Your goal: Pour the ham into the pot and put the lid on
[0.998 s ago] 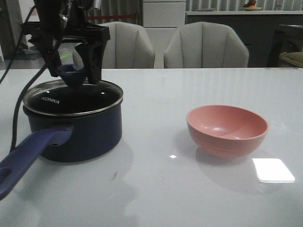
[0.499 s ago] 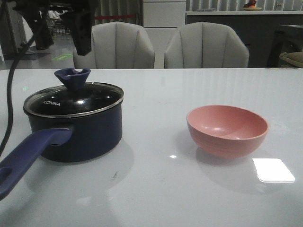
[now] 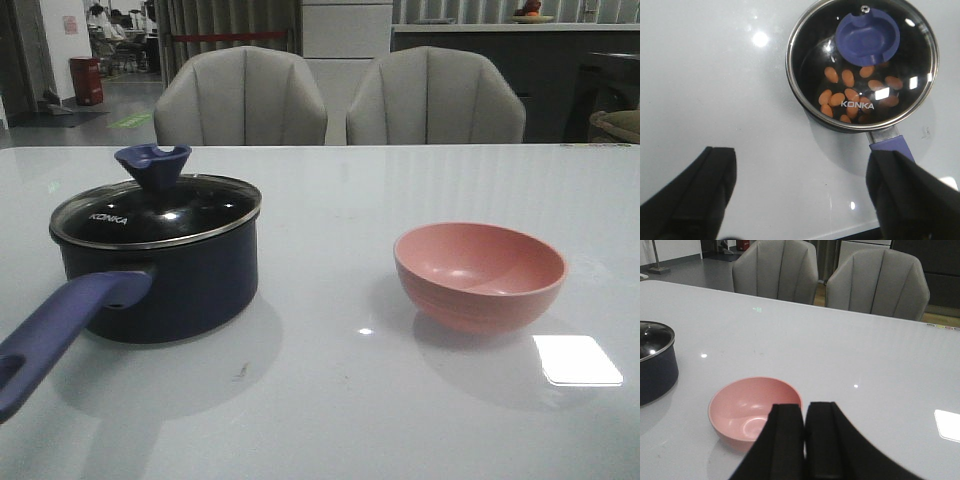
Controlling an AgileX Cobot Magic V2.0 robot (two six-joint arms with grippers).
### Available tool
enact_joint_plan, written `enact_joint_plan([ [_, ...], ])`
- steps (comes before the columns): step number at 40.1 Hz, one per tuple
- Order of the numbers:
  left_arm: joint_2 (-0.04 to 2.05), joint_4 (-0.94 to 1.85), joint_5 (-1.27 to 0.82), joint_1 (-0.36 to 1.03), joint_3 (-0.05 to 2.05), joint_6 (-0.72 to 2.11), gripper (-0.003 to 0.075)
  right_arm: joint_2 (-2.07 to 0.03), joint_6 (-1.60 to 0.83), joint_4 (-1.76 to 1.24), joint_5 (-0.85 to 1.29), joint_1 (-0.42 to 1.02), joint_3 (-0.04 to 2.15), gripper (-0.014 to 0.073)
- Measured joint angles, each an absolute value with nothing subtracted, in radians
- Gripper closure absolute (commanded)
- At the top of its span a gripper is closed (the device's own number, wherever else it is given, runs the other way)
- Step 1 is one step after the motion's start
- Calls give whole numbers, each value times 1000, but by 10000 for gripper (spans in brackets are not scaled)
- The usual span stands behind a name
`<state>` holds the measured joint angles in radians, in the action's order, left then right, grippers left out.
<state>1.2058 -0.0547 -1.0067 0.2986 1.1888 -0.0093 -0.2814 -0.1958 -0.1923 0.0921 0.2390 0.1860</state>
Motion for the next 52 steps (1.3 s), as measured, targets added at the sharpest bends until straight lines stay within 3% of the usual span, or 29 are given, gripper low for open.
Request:
enact_joint_plan([
  [24, 269, -53, -377, 295, 430, -9, 174, -281, -196, -192, 92, 239, 186, 425],
  [28, 178, -53, -341, 295, 340, -9, 271, -281, -196, -192, 92, 239, 186, 425],
  [34, 112, -53, -295, 295, 297, -9, 604, -281, -196, -192, 92, 239, 186, 425],
  [35, 110, -53, -286, 295, 296, -9, 624, -281, -196, -192, 92, 239, 186, 425],
  [37, 109, -53, -281, 295, 295, -9, 584, -281, -196, -192, 92, 239, 186, 425],
  [52, 105, -53, -274, 295, 295, -9, 587, -281, -196, -192, 92, 239, 186, 425],
])
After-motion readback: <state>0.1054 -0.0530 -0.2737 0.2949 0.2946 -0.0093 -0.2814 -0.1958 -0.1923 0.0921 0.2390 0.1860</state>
